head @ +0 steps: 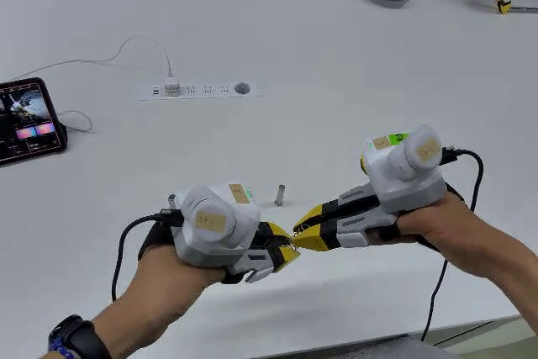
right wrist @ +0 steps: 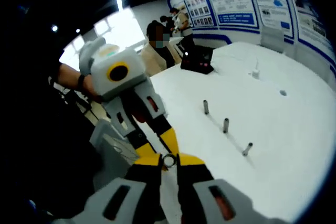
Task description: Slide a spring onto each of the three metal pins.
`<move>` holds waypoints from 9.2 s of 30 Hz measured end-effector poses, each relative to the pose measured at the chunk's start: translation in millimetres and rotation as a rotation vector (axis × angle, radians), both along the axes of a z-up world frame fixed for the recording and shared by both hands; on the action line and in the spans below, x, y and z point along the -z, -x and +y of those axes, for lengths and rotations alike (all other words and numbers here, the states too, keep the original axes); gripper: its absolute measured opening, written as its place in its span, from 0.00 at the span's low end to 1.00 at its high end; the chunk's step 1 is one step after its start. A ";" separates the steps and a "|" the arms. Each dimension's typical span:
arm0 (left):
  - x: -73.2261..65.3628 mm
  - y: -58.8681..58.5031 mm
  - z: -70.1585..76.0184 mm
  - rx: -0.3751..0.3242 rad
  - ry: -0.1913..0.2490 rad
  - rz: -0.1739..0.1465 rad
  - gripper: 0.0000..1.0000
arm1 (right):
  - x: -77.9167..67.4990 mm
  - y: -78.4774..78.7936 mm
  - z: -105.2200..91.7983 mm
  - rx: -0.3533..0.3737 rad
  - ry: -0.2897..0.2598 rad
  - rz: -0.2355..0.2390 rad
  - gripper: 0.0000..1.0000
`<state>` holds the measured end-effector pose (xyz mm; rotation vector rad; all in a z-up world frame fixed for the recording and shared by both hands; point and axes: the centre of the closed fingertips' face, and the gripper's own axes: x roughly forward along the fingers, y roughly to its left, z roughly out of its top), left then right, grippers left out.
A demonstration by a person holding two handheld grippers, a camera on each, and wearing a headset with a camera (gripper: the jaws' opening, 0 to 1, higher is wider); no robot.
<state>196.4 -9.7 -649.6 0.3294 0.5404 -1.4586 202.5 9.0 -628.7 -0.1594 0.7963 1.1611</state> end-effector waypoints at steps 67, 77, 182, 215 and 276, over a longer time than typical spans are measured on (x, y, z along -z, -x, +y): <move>11.5 -29.2 81.5 -0.316 -0.012 0.059 0.32 | 29.2 -31.5 -25.2 0.065 0.039 -0.039 0.12; 14.0 -37.9 108.3 -0.415 -0.023 0.061 0.39 | 41.4 -49.8 -28.2 0.075 0.076 -0.031 0.12; 37.4 -66.0 207.5 -0.762 -0.022 0.139 0.71 | 140.4 -142.4 -38.9 -0.026 0.426 -0.018 0.13; 26.5 -76.7 205.6 -0.772 0.002 0.135 0.75 | 150.5 -121.3 -44.4 0.124 0.311 0.079 0.38; 6.0 -96.1 192.6 -0.718 0.118 0.166 0.94 | 80.7 -68.3 -50.4 0.523 -0.052 -0.022 0.83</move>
